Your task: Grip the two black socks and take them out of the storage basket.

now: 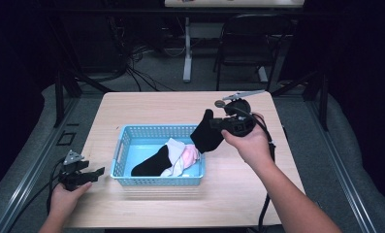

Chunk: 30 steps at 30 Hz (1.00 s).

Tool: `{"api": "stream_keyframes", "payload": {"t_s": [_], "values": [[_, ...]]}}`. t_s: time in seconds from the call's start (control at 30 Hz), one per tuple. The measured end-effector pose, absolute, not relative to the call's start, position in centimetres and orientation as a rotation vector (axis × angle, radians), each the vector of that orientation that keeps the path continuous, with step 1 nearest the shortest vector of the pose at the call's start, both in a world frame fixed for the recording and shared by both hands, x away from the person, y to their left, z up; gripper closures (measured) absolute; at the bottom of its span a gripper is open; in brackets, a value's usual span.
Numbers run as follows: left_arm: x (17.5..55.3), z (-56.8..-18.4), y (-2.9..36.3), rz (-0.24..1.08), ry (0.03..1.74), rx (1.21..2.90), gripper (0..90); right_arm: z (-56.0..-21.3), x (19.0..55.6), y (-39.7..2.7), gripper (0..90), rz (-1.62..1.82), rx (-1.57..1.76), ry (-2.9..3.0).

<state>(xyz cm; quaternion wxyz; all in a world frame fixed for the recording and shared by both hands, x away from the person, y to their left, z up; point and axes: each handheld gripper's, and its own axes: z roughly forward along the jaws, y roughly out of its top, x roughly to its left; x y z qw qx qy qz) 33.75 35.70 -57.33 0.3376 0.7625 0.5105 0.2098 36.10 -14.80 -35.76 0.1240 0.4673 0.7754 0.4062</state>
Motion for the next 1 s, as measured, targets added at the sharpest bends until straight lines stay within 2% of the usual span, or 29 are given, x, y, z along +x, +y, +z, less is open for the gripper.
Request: {"api": "stream_keyframes", "payload": {"t_s": [0.5, 1.0], "values": [[33.8, -57.4, 35.7, 0.548, 1.332, 1.99, 25.9, -40.2, 36.0, -19.1, 86.1, 1.167, 1.55, 2.181], [33.8, -57.4, 35.6, 0.546, 1.333, 1.993, 25.9, -47.2, 36.4, -20.8, 85.9, 1.038, 1.681, 2.101]]}}
